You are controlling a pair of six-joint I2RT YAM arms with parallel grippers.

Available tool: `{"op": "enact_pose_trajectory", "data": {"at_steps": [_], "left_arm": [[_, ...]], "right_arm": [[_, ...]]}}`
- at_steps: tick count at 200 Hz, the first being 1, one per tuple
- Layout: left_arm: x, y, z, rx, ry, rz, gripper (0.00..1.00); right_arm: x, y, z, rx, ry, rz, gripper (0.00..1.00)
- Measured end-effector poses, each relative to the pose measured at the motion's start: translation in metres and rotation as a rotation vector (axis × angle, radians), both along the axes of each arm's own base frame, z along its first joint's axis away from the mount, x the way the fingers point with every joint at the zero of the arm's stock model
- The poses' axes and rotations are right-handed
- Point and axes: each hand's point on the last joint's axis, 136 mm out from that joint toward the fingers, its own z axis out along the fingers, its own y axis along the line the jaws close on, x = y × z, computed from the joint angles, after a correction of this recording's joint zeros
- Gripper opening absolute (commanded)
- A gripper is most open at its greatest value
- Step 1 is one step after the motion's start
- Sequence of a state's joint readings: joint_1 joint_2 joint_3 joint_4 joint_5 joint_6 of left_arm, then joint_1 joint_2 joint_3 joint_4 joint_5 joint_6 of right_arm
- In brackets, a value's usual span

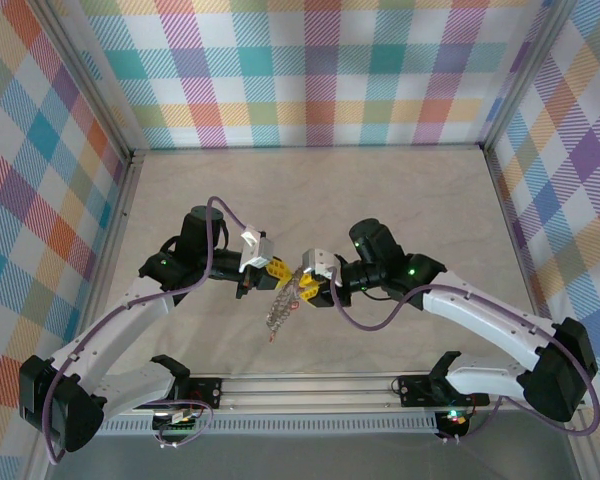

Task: Put the keys on the keyring

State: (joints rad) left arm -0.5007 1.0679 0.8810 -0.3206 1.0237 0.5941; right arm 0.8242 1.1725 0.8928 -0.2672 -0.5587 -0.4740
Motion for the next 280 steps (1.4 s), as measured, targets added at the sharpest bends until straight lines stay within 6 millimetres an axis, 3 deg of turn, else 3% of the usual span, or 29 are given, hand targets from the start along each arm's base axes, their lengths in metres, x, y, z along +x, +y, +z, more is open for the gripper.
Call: {"op": "enact_pose_trajectory", "data": {"at_steps": [35, 112, 170, 214, 261, 280], "left_arm": [[0.003, 0.000, -0.001, 0.008, -0.003, 0.021, 0.00], [0.009, 0.001, 0.005, -0.002, -0.001, 0.064, 0.00], [0.014, 0.001, 0.008, -0.005, -0.009, 0.090, 0.00], [0.016, 0.001, 0.007, 0.000, 0.000, 0.104, 0.00], [0.018, 0.001, 0.006, 0.004, -0.001, 0.115, 0.00], [0.018, 0.001, 0.006, 0.005, -0.001, 0.116, 0.00]], "right_arm": [[0.006, 0.005, 0.003, 0.046, 0.007, -0.035, 0.34], [0.018, 0.016, 0.009, 0.109, -0.021, -0.094, 0.35], [0.023, 0.019, 0.003, 0.107, -0.033, -0.128, 0.34], [0.028, 0.018, -0.004, 0.097, -0.045, -0.162, 0.19], [0.033, 0.015, -0.011, 0.079, -0.066, -0.197, 0.17], [0.034, 0.013, -0.008, 0.080, -0.083, -0.201, 0.10]]}}
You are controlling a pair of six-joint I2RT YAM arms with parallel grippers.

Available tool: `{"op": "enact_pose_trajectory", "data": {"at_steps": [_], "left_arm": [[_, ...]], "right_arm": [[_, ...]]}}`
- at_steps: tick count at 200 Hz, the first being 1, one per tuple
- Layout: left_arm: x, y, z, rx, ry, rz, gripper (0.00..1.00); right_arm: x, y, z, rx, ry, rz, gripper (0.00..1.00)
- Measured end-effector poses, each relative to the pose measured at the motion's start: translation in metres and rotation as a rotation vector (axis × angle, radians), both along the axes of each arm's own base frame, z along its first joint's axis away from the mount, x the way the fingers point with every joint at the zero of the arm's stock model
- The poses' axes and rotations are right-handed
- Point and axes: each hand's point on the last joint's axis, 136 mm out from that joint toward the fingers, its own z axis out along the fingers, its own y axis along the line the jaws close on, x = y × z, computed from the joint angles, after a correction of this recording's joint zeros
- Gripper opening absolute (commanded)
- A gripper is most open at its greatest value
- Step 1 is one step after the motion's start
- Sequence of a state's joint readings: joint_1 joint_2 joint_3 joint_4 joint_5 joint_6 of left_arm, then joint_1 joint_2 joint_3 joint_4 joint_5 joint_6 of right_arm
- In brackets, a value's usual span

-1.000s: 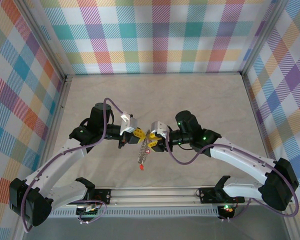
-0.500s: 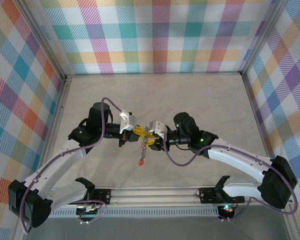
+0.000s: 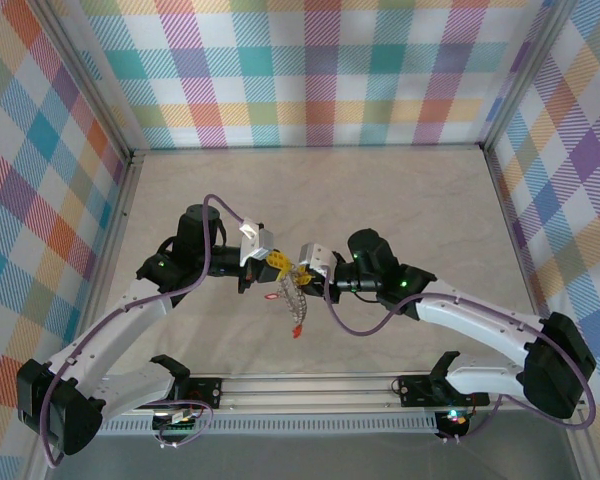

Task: Put the keys on the keyring

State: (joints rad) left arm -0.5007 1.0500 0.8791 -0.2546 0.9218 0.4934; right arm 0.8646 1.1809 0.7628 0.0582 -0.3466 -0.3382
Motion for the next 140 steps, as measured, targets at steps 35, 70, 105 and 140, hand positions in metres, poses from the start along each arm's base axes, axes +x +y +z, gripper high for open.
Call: {"op": "enact_pose_trajectory", "data": {"at_steps": [35, 70, 105, 140], "left_arm": [[0.000, 0.000, 0.000, 0.000, 0.000, 0.000, 0.00], [0.000, 0.000, -0.001, 0.003, -0.002, -0.001, 0.00], [-0.001, 0.001, -0.009, 0.027, 0.002, -0.009, 0.00], [-0.003, 0.001, -0.013, 0.037, 0.018, -0.019, 0.00]], "right_arm": [[0.000, -0.004, 0.004, -0.004, -0.024, -0.008, 0.02], [0.001, -0.009, 0.006, -0.014, -0.050, -0.021, 0.00], [-0.001, -0.013, 0.005, -0.061, -0.060, -0.009, 0.00], [-0.001, -0.013, 0.010, -0.099, -0.072, 0.005, 0.00]]}}
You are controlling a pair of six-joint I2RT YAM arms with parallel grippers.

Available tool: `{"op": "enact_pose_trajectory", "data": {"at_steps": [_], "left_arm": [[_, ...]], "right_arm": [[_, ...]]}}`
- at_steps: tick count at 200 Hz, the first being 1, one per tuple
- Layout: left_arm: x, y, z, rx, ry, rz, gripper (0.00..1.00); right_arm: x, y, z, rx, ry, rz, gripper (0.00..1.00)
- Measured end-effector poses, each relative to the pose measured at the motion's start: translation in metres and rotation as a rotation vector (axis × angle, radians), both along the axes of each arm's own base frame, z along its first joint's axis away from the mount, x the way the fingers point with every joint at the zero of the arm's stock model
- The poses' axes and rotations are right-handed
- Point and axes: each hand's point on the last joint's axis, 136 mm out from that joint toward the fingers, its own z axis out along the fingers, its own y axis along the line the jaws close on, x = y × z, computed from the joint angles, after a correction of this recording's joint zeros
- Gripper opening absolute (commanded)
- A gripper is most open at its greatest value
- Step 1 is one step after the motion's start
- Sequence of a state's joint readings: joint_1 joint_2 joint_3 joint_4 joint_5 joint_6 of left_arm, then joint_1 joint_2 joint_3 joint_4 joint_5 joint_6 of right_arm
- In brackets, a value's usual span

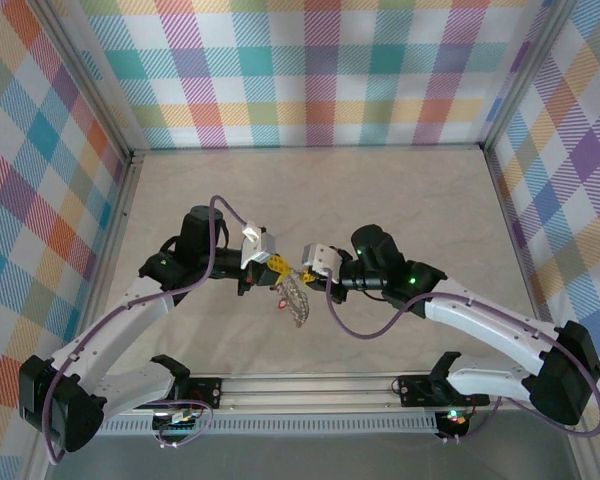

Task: Put the keys on the keyring

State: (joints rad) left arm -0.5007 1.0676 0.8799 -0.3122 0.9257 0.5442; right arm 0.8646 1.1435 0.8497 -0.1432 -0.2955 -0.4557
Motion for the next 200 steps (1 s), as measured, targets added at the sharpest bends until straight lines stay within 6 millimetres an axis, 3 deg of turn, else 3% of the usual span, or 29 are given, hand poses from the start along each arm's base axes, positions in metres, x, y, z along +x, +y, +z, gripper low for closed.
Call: {"op": "enact_pose_trajectory", "data": {"at_steps": [94, 200], "left_arm": [[-0.006, -0.004, 0.018, -0.070, -0.032, -0.048, 0.00], [-0.011, -0.006, 0.017, -0.108, -0.019, -0.077, 0.00]], "right_arm": [[-0.005, 0.008, -0.002, -0.031, 0.034, 0.063, 0.00], [-0.008, 0.019, 0.000, -0.066, 0.082, 0.132, 0.00]]}}
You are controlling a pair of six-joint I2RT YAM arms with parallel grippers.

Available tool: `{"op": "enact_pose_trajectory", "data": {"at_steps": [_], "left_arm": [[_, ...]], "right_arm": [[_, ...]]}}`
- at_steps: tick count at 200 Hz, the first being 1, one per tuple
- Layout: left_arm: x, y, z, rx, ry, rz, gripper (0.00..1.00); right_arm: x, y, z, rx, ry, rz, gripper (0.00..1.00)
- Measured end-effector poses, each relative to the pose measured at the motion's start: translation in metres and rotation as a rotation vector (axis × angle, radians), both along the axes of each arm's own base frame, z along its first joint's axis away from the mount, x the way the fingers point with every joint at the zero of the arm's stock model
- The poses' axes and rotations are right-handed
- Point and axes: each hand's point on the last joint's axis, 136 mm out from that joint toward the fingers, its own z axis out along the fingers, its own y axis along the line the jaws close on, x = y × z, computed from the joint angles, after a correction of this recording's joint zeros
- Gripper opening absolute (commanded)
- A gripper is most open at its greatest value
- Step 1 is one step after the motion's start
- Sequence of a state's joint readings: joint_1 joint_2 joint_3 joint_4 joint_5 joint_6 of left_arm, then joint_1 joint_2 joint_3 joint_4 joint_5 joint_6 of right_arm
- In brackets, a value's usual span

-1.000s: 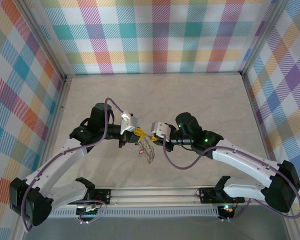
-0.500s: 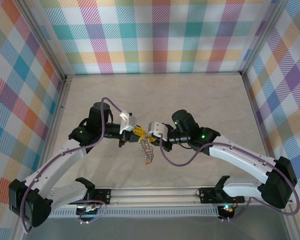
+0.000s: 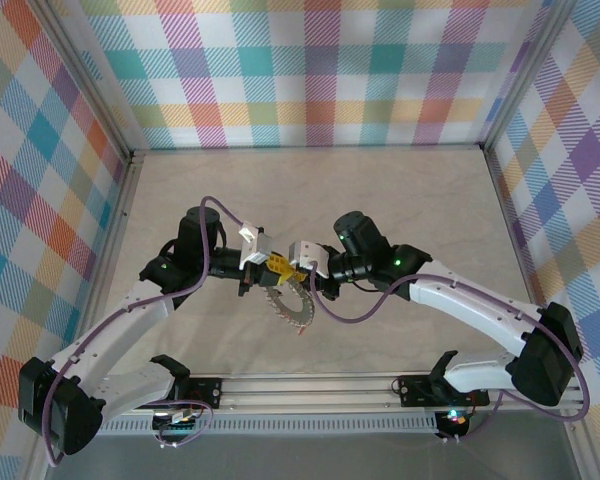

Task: Put the keys on the keyring

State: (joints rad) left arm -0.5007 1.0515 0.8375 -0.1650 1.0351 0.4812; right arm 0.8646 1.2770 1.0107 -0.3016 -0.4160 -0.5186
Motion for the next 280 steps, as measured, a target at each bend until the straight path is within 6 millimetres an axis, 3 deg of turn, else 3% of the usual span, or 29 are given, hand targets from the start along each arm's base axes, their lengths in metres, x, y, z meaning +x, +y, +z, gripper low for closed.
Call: {"op": "enact_pose_trajectory", "data": {"at_steps": [66, 187, 194, 205, 280], "left_arm": [[-0.004, 0.000, 0.001, -0.012, -0.011, -0.031, 0.00], [-0.006, 0.001, -0.014, 0.028, -0.033, -0.054, 0.00], [-0.006, 0.001, -0.014, 0.029, -0.031, -0.054, 0.00], [-0.006, 0.001, -0.014, 0.028, -0.032, -0.053, 0.00], [-0.007, 0.003, -0.019, 0.051, -0.007, -0.042, 0.00]], "right_arm": [[-0.001, 0.001, 0.010, 0.002, -0.015, 0.017, 0.00], [-0.002, -0.010, 0.000, -0.063, -0.034, 0.012, 0.00], [-0.002, -0.010, 0.000, -0.064, -0.034, 0.012, 0.15], [-0.002, -0.010, -0.001, -0.067, -0.033, 0.014, 0.21], [-0.013, -0.020, 0.018, -0.003, -0.118, 0.042, 0.23]]}}
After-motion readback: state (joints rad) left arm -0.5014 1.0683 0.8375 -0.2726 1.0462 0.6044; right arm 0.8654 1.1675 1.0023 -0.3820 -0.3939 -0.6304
